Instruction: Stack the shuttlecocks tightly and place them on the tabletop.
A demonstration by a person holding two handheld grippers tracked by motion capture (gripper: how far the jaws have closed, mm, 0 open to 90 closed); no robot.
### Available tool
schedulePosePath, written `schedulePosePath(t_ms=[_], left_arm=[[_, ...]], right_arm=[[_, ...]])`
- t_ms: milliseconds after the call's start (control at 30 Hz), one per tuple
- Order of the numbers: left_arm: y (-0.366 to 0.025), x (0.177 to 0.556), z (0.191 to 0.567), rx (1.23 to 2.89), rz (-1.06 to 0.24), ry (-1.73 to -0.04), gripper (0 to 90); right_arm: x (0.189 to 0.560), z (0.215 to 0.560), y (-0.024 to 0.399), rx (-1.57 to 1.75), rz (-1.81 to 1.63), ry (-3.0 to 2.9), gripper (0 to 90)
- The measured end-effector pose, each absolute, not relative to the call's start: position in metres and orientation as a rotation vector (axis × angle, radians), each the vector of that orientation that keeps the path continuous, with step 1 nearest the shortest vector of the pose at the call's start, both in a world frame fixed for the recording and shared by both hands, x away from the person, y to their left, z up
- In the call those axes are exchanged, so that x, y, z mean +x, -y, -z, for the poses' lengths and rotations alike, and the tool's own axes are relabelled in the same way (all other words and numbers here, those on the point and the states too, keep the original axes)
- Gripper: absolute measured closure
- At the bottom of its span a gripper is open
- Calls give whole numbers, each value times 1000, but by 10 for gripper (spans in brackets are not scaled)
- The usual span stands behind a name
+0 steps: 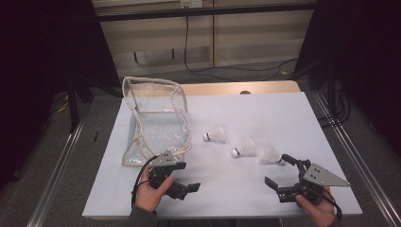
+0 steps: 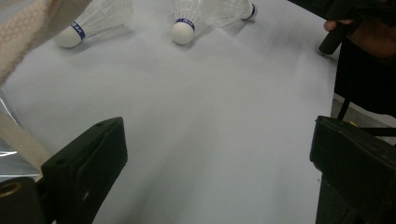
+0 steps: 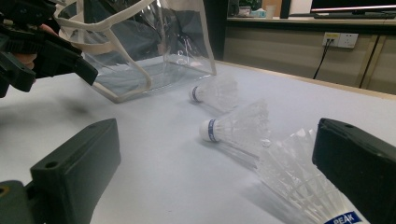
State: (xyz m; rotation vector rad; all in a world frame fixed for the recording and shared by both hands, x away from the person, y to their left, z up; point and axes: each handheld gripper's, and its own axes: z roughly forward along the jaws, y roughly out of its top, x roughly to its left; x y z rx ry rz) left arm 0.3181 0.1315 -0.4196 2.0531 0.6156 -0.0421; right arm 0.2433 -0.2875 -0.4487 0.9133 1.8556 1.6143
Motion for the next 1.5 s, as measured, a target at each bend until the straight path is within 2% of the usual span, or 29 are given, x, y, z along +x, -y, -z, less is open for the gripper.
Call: schedulePosePath(t_ms=[1500], left_arm=[[-179,315,415,2024,-4,-617,39]], right_arm=[[244,449,285,903,-1610,-1861,5]])
